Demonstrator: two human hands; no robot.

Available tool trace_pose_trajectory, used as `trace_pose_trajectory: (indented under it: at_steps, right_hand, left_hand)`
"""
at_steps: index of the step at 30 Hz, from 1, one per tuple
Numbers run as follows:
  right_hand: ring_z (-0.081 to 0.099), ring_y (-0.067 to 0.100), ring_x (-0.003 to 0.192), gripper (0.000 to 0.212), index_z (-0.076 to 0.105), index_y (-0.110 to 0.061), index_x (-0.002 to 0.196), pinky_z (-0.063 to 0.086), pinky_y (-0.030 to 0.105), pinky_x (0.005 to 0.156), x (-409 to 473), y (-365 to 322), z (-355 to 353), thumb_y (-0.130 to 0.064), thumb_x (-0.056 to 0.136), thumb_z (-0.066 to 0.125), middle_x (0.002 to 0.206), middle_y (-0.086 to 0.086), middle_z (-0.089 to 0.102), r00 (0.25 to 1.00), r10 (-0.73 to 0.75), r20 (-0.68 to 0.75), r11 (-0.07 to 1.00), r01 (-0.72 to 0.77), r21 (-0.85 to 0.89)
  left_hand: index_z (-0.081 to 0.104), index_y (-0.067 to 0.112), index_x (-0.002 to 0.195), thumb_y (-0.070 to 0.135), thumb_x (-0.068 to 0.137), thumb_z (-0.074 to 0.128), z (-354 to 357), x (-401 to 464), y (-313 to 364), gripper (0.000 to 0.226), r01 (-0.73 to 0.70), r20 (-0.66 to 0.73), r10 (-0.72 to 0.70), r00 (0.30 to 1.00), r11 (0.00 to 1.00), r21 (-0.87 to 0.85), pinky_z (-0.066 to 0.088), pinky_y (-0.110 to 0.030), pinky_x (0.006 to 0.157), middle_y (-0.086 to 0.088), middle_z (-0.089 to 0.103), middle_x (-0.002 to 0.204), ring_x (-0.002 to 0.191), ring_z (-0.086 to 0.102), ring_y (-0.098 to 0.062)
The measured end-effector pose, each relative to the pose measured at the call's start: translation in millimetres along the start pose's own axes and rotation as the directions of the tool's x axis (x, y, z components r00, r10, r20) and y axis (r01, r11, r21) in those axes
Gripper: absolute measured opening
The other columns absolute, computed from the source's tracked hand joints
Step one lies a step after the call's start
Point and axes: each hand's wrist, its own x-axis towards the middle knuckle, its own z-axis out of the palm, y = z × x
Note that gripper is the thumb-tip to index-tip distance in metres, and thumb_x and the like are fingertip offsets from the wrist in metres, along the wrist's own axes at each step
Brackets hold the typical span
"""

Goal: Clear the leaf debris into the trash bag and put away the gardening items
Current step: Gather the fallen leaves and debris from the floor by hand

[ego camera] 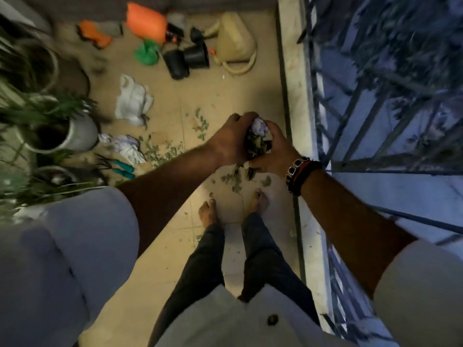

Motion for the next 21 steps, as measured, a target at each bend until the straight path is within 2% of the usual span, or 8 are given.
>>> trace_pose_trajectory:
  at_steps: [3,5,6,9,14,16,19,21]
  right_hand:
    - [0.05,0.023,0.127,0.106,0.022,-0.019,0.151,0.05,0.032,0.089,-42.5,-47.5,4.9,0.009,0.066,0.079,0.142,0.005,0.048,0.998,-0.065,-0.003,0.998,0.065,0.006]
    - [0.056,0.023,0.117,0.107,0.023,-0.025,0.151,0.055,0.03,0.076,-65.7,-75.5,9.2,0.007,0.065,0.08,0.135,0.003,0.053,0.998,-0.062,-0.01,0.998,0.063,0.019]
    - [0.059,0.024,0.113,0.108,0.023,-0.029,0.15,0.058,0.033,0.071,-78.2,-89.8,11.3,0.005,0.065,0.08,0.132,0.003,0.056,0.998,-0.066,-0.012,0.998,0.066,0.011]
    - [0.063,0.03,0.107,0.106,0.024,-0.035,0.146,0.059,0.051,0.077,-110.1,-119.6,16.2,0.0,0.063,0.081,0.124,0.008,0.061,0.995,-0.104,0.012,0.994,0.104,-0.044]
    - [0.057,0.018,0.101,0.086,0.036,-0.024,0.139,0.05,0.017,0.059,-148.4,-156.1,18.1,0.014,0.071,0.072,0.108,-0.003,0.06,0.985,-0.167,0.049,0.981,0.171,-0.095]
    - [0.056,0.017,0.099,0.086,0.036,-0.023,0.138,0.05,0.013,0.055,-157.0,-164.3,21.5,0.017,0.07,0.07,0.101,-0.006,0.058,0.981,-0.172,0.092,0.979,0.181,-0.098]
    - [0.066,0.028,0.098,0.1,0.031,-0.034,0.143,0.061,0.041,0.067,-162.5,-167.1,31.3,0.012,0.065,0.074,0.111,0.007,0.063,0.979,-0.121,0.162,0.987,0.137,-0.09]
    - [0.068,0.03,0.097,0.102,0.029,-0.037,0.143,0.059,0.051,0.074,-165.4,-166.7,35.6,0.011,0.065,0.073,0.112,0.009,0.065,0.971,-0.116,0.207,0.981,0.145,-0.129]
  left_hand:
    - [0.04,-0.001,0.143,0.034,0.073,0.069,-47.4,-37.7,37.0,0.082,-0.004,-0.03,0.006,1.0,0.997,0.08,0.034,-0.031,0.093,-0.02,0.052,0.134,0.115,0.05,-0.04]
    - [0.039,0.002,0.143,0.025,0.073,0.078,-72.1,-57.4,52.4,0.084,0.003,-0.062,0.002,0.998,0.996,0.092,0.035,-0.03,0.09,-0.02,0.053,0.131,0.116,0.049,-0.039]
    - [0.038,0.005,0.144,0.02,0.072,0.082,-84.1,-68.0,58.4,0.086,0.012,-0.077,-0.005,0.997,0.996,0.092,0.035,-0.029,0.09,-0.019,0.052,0.13,0.117,0.048,-0.037]
    - [0.04,0.013,0.143,0.012,0.063,0.087,-106.3,-96.9,72.7,0.093,0.034,-0.117,-0.026,0.993,0.997,0.064,0.04,-0.029,0.089,-0.018,0.052,0.127,0.118,0.049,-0.032]
    - [0.045,0.018,0.139,0.012,0.057,0.09,-122.7,-130.0,88.0,0.094,0.061,-0.204,-0.057,0.977,0.998,0.013,0.048,-0.029,0.093,-0.01,0.054,0.129,0.117,0.054,-0.026]
    - [0.045,0.016,0.139,0.008,0.058,0.089,-125.0,-143.4,91.8,0.093,0.087,-0.25,-0.084,0.965,0.996,0.002,0.045,-0.025,0.086,-0.009,0.054,0.127,0.114,0.054,-0.024]
    - [0.044,0.016,0.138,0.008,0.054,0.089,-119.4,-167.3,96.0,0.096,0.149,-0.324,-0.157,0.933,0.988,-0.05,0.047,-0.027,0.087,-0.009,0.052,0.123,0.108,0.052,-0.021]
    - [0.043,0.018,0.139,0.012,0.05,0.09,-112.8,-182.1,99.5,0.1,0.196,-0.36,-0.216,0.908,0.976,-0.092,0.051,-0.033,0.092,-0.01,0.052,0.124,0.111,0.053,-0.023]
